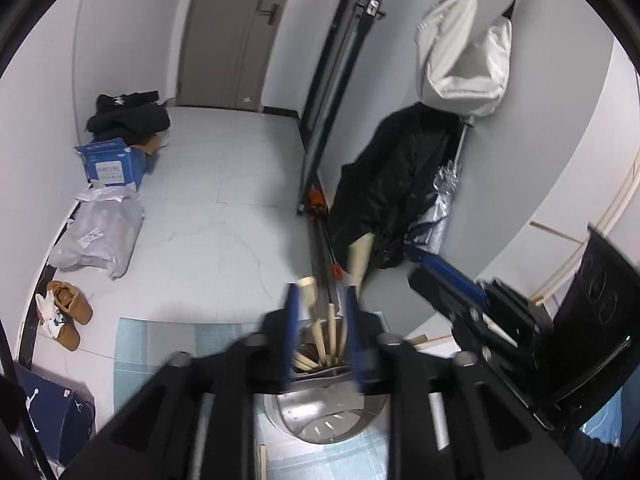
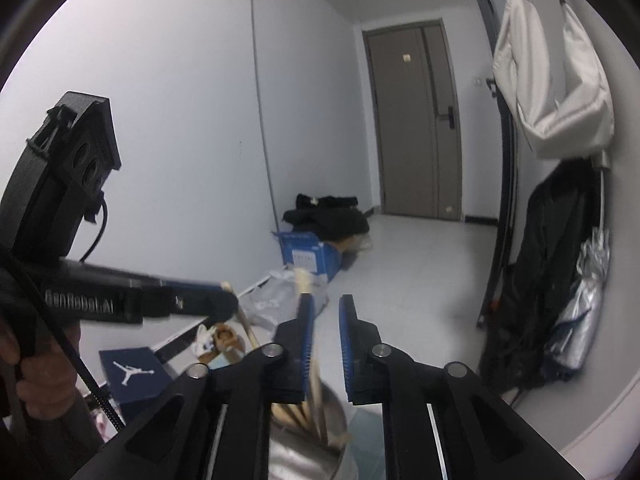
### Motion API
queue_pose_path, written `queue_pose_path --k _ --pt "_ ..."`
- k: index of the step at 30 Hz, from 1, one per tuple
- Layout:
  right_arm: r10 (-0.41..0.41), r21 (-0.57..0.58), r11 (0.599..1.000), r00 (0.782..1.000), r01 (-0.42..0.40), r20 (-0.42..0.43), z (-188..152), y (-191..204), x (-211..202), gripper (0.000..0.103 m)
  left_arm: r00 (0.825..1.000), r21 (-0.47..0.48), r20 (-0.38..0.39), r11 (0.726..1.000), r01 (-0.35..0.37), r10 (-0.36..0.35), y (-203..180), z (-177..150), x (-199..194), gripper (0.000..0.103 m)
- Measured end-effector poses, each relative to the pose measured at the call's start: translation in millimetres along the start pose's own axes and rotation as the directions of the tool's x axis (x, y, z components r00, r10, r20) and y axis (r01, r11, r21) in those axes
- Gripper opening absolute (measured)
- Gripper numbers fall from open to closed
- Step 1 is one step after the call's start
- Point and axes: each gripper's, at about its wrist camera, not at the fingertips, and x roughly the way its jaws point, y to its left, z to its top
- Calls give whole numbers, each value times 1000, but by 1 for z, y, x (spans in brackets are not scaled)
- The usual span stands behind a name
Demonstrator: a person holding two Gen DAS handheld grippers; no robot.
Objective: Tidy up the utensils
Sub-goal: 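Open both grippers to release the chopsticks into the holder, then move both grippers back down to the last two chopsticks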
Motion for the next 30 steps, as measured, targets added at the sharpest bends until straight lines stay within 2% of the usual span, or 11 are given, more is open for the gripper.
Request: queue_pose_path --k 1,2,8,10,12,21,24,30 --pt "-4 10 1000 1000 4 -9 -3 0 -2 23 1000 -5 9 1000 -5 5 1 -1 -2 41" --pt "-6 18 1000 1000 6 -15 -4 -1 -4 23 1000 -11 17 1000 -16 16 3 -1 -4 47" --pt "-30 79 996 999 32 -37 -16 3 -22 26 996 -60 43 996 -70 72 12 -9 -16 47" --pt "-40 82 996 999 43 -35 -19 9 -30 33 995 -72 52 994 -85 88 15 -14 -21 52" --pt "-41 89 995 999 43 -31 -22 15 -39 39 992 -88 64 991 -104 110 18 -20 -28 67" --pt "-36 122 992 998 42 -50 -44 46 -61 60 973 -131 96 971 -198 211 32 -55 -47 88" --pt "-36 141 989 997 46 -74 -56 56 -63 67 966 -141 102 964 -224 239 39 -71 -48 90" --pt "-43 164 984 986 70 -163 -88 72 -53 70 952 -175 80 945 -277 295 59 -101 -38 94"
